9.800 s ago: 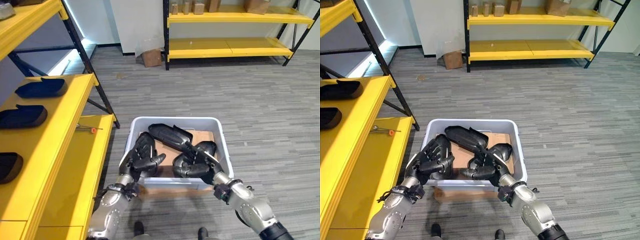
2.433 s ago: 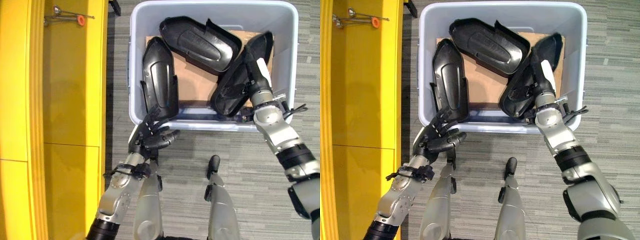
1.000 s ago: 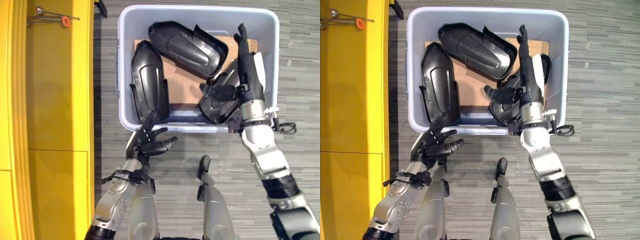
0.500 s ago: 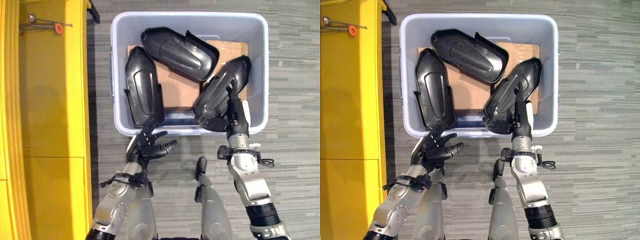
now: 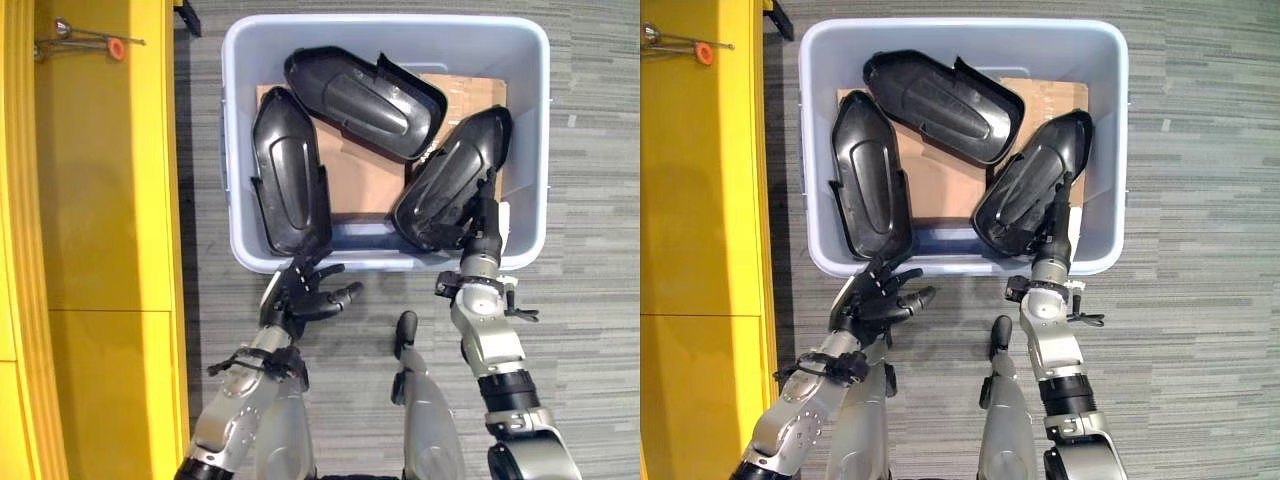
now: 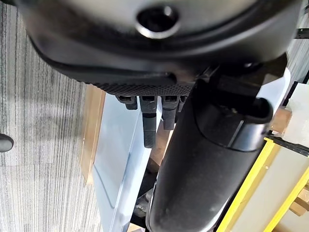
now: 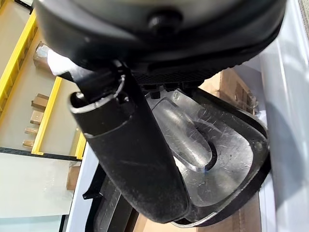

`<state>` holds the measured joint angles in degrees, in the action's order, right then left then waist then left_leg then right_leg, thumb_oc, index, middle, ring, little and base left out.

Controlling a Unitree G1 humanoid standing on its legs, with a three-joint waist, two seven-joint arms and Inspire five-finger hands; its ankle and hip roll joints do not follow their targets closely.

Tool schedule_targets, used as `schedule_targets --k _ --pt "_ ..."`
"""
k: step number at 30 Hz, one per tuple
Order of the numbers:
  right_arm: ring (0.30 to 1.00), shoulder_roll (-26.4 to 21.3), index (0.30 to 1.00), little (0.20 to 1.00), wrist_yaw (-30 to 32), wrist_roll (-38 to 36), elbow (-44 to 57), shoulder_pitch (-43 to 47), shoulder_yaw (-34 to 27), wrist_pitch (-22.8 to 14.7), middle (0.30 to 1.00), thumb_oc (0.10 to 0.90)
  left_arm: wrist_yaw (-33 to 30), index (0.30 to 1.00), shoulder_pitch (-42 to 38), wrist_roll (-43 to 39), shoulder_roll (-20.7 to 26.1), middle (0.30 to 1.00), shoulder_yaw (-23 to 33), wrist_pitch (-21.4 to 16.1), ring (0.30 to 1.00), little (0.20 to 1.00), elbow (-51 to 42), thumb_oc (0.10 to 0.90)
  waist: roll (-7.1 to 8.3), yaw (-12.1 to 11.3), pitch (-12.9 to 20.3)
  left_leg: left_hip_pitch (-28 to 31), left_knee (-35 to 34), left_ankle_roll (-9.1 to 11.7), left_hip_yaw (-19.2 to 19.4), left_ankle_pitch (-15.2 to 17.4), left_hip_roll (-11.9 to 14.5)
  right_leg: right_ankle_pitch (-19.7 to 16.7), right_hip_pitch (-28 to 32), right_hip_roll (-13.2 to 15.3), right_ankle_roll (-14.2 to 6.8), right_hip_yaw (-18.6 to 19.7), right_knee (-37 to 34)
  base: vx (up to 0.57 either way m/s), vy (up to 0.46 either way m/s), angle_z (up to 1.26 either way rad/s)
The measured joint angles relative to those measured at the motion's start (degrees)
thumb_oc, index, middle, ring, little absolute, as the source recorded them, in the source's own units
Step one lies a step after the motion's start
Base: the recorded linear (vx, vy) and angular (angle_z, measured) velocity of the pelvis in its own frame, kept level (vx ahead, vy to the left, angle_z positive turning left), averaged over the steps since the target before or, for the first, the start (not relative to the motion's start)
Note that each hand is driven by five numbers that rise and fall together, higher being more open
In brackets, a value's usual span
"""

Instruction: Move parts from the plastic box to the shelf.

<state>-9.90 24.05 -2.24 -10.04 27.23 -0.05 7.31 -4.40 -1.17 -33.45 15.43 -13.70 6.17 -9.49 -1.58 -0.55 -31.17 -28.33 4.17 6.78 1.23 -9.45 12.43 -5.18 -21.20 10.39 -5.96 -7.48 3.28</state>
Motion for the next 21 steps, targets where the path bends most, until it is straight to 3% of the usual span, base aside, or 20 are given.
schedule_targets --k 4,12,21 --pt "1.000 -0.1 1.000 1.000 0.2 0.0 -1.5 0.7 0.0 -0.8 1.000 0.900 -0.1 1.000 -0.2 0.0 0.0 1.000 -0.6 0.0 1.000 1.000 0.2 0.900 -0.71 0.0 0.0 -0.8 0.5 -0.3 -0.3 0.2 -0.4 0.2 -0.7 0.4 0.3 0.0 0.5 -0.03 0.016 0.02" --pt "1.000 -0.2 1.000 1.000 -0.2 0.6 1.2 -2.0 2.0 -1.0 1.000 0.900 -0.2 1.000 0.5 0.0 0.0 1.000 -0.9 0.2 1.000 1.000 0.6 0.900 -0.74 0.1 0.0 -1.3 0.6 -0.2 -0.1 0.0 -0.4 0.0 -1.2 0.5 0.0 0.0 0.7 0.01 0.003 0.00" --pt "1.000 -3.5 1.000 1.000 -0.7 4.5 6.1 -4.9 2.0 -1.0 1.000 0.900 -0.3 1.000 0.7 0.0 0.0 1.000 -0.9 0.9 1.000 1.000 0.7 0.900 -0.72 0.4 0.0 -0.4 0.5 -0.5 -0.2 0.2 -0.4 0.1 -0.4 0.4 0.2 0.0 0.7 0.00 0.001 0.00"
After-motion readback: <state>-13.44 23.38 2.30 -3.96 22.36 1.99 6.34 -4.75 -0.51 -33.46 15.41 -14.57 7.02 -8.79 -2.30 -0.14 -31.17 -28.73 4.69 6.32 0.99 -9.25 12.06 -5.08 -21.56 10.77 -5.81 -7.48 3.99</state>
